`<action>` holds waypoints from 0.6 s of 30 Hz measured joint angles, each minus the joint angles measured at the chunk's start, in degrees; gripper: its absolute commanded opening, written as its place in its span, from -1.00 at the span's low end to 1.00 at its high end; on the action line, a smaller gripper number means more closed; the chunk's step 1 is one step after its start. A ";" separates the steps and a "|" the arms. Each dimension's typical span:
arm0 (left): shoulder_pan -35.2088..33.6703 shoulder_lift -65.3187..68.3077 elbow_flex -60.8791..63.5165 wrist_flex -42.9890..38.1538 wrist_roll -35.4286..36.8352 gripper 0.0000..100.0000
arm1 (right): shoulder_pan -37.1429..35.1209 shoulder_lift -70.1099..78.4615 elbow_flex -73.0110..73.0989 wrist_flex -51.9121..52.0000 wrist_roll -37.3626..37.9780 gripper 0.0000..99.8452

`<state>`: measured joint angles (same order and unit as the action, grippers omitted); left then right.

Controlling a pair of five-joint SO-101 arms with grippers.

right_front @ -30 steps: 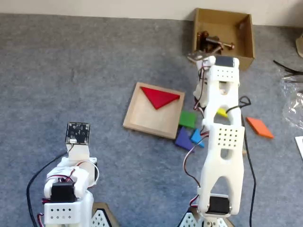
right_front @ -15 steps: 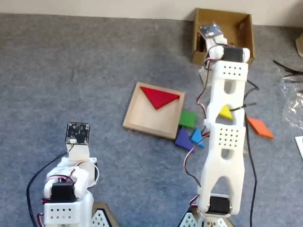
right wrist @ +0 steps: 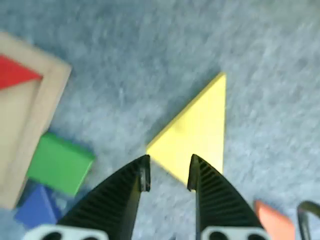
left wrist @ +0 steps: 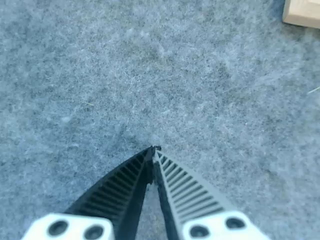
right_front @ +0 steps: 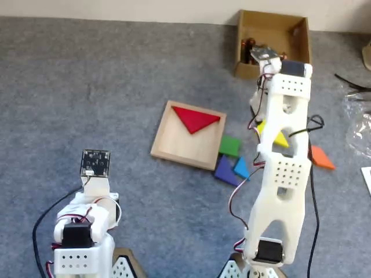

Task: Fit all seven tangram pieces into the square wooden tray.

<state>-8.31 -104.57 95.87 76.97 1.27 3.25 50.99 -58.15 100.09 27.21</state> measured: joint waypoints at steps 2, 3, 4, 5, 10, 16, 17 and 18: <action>0.00 0.00 0.00 0.00 0.00 -0.99 | 0.00 -2.37 3.96 0.00 0.00 -0.73; 0.00 0.00 0.00 0.00 0.00 -0.99 | 0.00 -3.16 4.66 0.00 0.00 -0.69; 0.00 0.00 0.00 0.00 0.00 -0.99 | 0.09 -3.69 5.01 0.00 0.00 -0.64; 0.00 0.00 0.00 0.00 0.00 -0.99 | 0.09 -4.13 5.27 0.00 0.70 -0.59; 0.00 0.00 0.00 0.00 0.00 -0.99 | 0.09 -4.57 5.27 0.00 3.78 -0.47; 0.00 0.00 0.00 0.00 0.00 -0.99 | 0.00 -4.57 6.15 -1.85 4.66 -0.47; 0.00 0.00 0.00 0.00 0.00 -0.99 | 0.00 -4.57 6.77 -2.02 4.66 -0.47; 0.00 0.00 0.00 0.00 0.00 -0.99 | 0.00 -4.57 7.30 -2.20 4.66 -0.47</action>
<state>-8.31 -104.57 95.87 76.97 1.27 3.25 46.42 -50.86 97.89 31.87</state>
